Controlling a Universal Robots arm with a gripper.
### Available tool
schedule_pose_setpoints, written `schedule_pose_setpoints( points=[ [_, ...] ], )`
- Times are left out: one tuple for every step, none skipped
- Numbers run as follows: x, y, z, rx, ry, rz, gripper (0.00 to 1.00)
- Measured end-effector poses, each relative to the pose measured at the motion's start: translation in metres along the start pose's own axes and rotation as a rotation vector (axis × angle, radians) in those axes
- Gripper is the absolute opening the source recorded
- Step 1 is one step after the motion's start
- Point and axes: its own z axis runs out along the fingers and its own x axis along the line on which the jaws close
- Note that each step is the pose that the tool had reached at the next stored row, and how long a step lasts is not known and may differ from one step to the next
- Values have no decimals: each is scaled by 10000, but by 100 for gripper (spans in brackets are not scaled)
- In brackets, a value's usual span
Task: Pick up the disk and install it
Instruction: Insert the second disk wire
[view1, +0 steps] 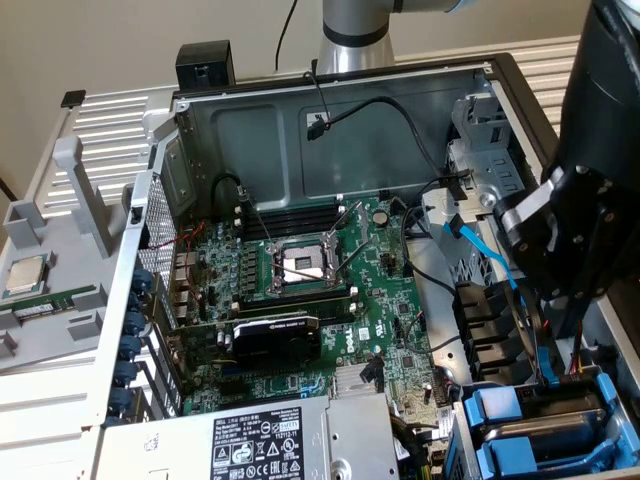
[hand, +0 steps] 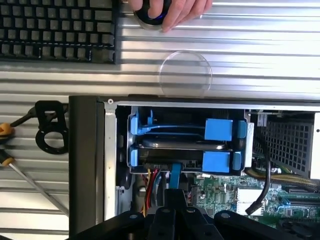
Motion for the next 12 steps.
schedule_pose_setpoints(
  points=[
    [-1, 3, 13, -7, -1, 0, 11],
    [-1, 4, 26, -20, -1, -1, 11],
    [-1, 5, 40, -30, -1, -1, 11],
    [-1, 5, 53, -44, -1, -2, 11],
    [-1, 6, 66, -60, -1, -3, 11],
    [-2, 7, 78, -80, -2, -3, 11],
    [-2, 10, 86, -104, -2, -4, 11],
    [-2, 15, 93, -128, -2, -4, 11],
    [-3, 21, 97, -160, -3, -5, 11],
    [-3, 26, 101, -207, -3, -6, 11],
    [-3, 31, 104, -262, -2, -7, 11],
    [-2, 33, 109, -317, 0, -8, 11]
  ],
)
